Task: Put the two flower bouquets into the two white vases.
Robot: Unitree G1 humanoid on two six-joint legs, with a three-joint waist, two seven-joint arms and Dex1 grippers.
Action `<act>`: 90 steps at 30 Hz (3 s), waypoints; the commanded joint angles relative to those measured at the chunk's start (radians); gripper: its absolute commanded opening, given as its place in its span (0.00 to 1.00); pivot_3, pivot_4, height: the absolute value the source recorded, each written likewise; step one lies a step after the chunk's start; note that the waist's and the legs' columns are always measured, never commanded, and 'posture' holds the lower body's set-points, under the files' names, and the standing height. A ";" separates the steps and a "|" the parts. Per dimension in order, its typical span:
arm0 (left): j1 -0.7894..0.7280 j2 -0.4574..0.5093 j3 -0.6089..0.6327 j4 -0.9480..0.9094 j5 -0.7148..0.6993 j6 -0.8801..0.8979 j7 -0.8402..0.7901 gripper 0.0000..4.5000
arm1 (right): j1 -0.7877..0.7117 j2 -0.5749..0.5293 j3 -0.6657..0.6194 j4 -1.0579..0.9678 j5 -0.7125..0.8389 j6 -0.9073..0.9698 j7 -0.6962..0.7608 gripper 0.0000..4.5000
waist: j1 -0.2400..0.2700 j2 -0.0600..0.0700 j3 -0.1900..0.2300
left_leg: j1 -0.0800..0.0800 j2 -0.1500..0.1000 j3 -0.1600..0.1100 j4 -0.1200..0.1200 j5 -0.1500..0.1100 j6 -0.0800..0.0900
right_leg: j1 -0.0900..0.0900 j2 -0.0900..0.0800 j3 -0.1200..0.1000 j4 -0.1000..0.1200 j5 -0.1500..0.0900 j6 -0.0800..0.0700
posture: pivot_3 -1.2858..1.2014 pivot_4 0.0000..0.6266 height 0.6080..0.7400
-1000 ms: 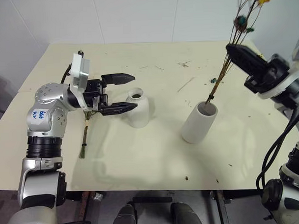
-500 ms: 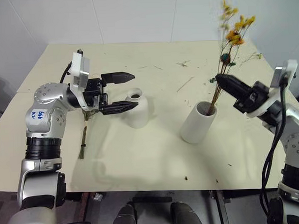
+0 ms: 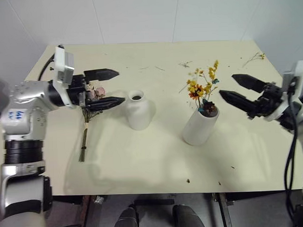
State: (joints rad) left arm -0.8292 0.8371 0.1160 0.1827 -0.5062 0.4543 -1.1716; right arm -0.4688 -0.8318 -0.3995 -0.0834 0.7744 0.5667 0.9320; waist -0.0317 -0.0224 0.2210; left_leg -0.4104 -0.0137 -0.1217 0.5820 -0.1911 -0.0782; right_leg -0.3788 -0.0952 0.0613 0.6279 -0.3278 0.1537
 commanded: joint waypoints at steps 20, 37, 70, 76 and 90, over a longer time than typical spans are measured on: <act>0.261 0.199 -0.041 -0.328 0.203 0.880 0.544 1.00 | -0.260 -0.204 0.199 0.385 -0.202 -0.213 0.576 0.99 | -0.019 -0.001 0.001 | 0.001 0.001 0.001 -0.003 -0.001 -0.001 | -0.001 0.000 -0.001 0.001 -0.004 -0.002 | 0.52 0.24 1.00; 0.229 0.091 -0.148 -0.202 0.215 0.825 0.577 0.88 | -0.250 -0.206 0.192 0.344 -0.189 -0.169 0.594 1.00 | -0.001 0.000 0.000 | 0.002 0.001 0.001 -0.001 -0.001 -0.002 | -0.001 0.000 0.000 0.004 -0.004 -0.002 | 0.52 0.24 1.00; -0.133 -0.406 0.346 -0.054 -0.263 0.222 0.477 0.00 | 0.006 -0.197 -0.047 0.057 -0.091 -0.102 0.414 1.00 | 0.027 -0.001 0.000 | -0.011 -0.001 0.001 0.015 -0.002 -0.005 | -0.005 -0.001 0.000 0.001 0.000 0.004 | 0.52 0.24 1.00; -0.157 -0.428 0.253 0.013 -0.275 0.188 0.337 0.00 | -0.007 -0.151 -0.131 -0.045 0.051 -0.001 0.270 1.00 | 0.025 0.000 0.000 | -0.010 -0.001 0.001 0.019 -0.002 -0.004 | -0.003 -0.001 0.000 0.003 0.002 0.005 | 0.52 0.24 1.00; -0.146 -0.497 0.108 0.151 -0.113 -0.180 0.147 0.00 | 0.107 -0.103 -0.184 -0.205 0.198 0.070 0.128 1.00 | 0.027 0.000 0.000 | -0.010 -0.001 0.001 0.019 -0.003 0.001 | -0.001 -0.001 0.000 0.000 0.005 0.005 | 0.52 0.24 1.00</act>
State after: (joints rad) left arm -0.9648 0.3306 0.2236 0.3257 -0.6394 0.3278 -0.9990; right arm -0.3669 -0.9320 -0.5349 -0.2530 0.9459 0.6398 1.0731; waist -0.0043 -0.0226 0.2212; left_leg -0.4201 -0.0150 -0.1210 0.6011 -0.1936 -0.0771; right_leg -0.3796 -0.0956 0.0612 0.6279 -0.3229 0.1587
